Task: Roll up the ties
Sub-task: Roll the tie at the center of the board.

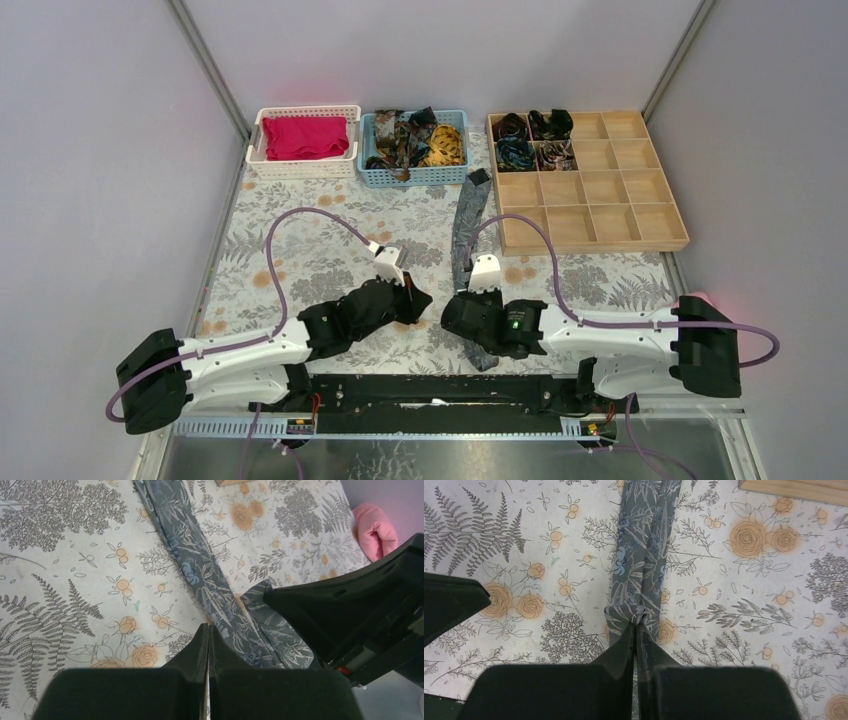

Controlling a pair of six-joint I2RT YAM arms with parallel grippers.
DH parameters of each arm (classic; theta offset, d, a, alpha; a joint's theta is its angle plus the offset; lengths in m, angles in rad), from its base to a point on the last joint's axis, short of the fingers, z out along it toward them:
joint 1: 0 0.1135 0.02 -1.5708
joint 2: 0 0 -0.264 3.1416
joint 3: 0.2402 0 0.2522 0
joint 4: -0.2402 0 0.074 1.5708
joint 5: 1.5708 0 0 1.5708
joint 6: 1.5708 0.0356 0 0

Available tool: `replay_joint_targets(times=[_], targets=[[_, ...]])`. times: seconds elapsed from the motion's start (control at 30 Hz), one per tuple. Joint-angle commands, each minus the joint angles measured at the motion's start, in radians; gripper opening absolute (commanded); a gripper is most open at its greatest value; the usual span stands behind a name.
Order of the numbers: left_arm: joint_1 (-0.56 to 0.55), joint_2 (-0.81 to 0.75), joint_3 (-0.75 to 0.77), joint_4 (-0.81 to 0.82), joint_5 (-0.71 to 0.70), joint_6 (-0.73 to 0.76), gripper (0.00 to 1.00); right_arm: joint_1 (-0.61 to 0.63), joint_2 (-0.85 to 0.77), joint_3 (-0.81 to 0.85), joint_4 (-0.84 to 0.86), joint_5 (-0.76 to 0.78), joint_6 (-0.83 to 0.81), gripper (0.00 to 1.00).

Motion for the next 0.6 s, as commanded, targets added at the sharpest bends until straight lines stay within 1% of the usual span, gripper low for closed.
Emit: replay_joint_targets(times=[0.0,0.23,0.37,0.57], targets=[[-0.002,-0.019,-0.021,0.023,-0.03,0.002,0.0,-0.041,0.011,-0.031,0.11,-0.023,0.003,0.0],[-0.002,-0.019,-0.019,0.016,-0.029,-0.001,0.0,-0.097,0.086,-0.075,0.215,-0.09,-0.014,0.0],[-0.002,-0.02,-0.024,0.016,-0.023,-0.003,0.0,-0.121,0.134,-0.092,0.243,-0.11,-0.009,0.0],[-0.002,-0.02,-0.032,0.021,-0.021,-0.001,0.0,-0.156,0.17,-0.153,0.352,-0.18,-0.031,0.0]])
